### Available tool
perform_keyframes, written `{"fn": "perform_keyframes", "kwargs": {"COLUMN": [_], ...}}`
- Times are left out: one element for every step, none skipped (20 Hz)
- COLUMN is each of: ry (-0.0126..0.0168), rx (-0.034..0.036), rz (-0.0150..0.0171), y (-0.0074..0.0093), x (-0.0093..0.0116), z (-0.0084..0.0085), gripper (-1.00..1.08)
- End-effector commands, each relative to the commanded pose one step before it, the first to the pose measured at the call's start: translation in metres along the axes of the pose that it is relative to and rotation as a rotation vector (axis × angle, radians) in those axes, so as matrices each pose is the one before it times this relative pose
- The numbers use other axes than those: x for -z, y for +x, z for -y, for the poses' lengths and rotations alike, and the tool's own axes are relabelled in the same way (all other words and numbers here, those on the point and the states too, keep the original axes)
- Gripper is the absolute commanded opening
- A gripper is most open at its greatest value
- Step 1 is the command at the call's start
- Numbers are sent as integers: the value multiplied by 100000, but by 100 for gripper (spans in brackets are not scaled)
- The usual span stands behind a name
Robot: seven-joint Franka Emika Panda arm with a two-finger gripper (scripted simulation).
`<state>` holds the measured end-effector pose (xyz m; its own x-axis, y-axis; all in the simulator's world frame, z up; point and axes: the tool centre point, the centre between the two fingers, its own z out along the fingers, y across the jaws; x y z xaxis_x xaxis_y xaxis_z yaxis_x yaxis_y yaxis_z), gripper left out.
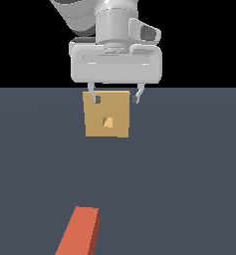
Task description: Insert the peg into the horizontal hole in a box.
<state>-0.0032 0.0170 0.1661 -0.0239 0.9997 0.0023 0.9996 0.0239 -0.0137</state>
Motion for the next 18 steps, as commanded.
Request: {"fn": "perform_keyframes", "kwargs": {"ry": [0,0,-12,-9,-16,-18,-24,-26,-32,-35,-39,-43,-46,-49,-53,-55,-58,-58], "rx": [0,0,-68,-68,-118,-137,-181,-193,-237,-265,-294,-321,-345,-374,-401,-424,-451,-451], "rz": [0,0,5,3,6,7,9,10,12,14,16,18,20,22,24,25,26,25], "y": [-1,-38,-155,-232,-338,-425,-526,-608,-708,-797,-886,-972,-1056,-1142,-1226,-1307,-1384,-1393], "x": [-1,-16,-41,-75,-103,-133,-161,-192,-219,-247,-275,-303,-330,-357,-383,-410,-434,-438], "z": [-1,8,25,40,57,72,88,103,118,133,147,160,173,186,197,207,216,214], "gripper": [100,100,100,100,100,100,100,100,100,100,100,100,100,100,100,100,100,100]}}
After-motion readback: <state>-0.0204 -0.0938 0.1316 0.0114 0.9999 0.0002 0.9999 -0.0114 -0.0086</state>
